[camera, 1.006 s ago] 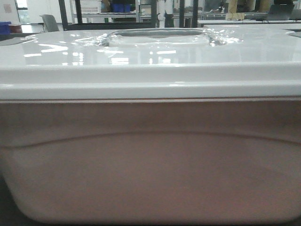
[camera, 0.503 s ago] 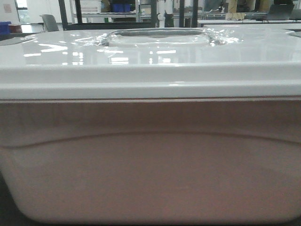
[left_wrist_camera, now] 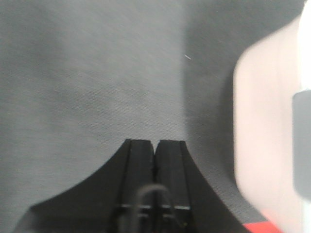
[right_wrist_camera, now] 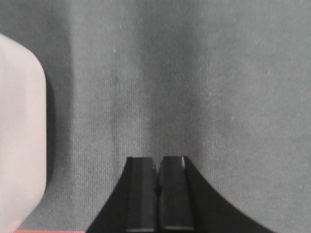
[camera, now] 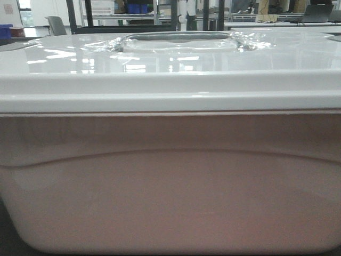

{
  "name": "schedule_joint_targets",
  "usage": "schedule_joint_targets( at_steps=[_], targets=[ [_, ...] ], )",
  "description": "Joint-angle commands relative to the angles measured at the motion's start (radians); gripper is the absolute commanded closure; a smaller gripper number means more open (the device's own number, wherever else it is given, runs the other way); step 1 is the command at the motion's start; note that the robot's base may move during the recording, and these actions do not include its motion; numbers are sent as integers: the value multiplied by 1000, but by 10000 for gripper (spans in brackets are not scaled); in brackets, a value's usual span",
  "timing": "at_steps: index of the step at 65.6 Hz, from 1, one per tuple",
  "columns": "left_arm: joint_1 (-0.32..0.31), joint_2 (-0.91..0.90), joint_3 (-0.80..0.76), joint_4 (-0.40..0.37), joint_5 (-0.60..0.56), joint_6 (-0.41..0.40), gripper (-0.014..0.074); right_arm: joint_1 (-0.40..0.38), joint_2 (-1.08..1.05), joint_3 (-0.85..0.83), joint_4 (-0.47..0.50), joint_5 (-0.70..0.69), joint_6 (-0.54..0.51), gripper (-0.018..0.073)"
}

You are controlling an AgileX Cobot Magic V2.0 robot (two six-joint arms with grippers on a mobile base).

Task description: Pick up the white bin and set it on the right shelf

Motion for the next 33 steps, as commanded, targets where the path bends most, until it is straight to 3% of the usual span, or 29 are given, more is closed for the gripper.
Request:
schedule_joint_targets(
  at_steps=[1, 33],
  targets=[
    [-1, 8, -35, -38, -26, 0, 715, 1, -11, -39, -11, 32, -3, 529],
    [-1, 38, -35, -38, -35, 0, 713, 1, -11, -39, 12, 58, -3, 529]
  ],
)
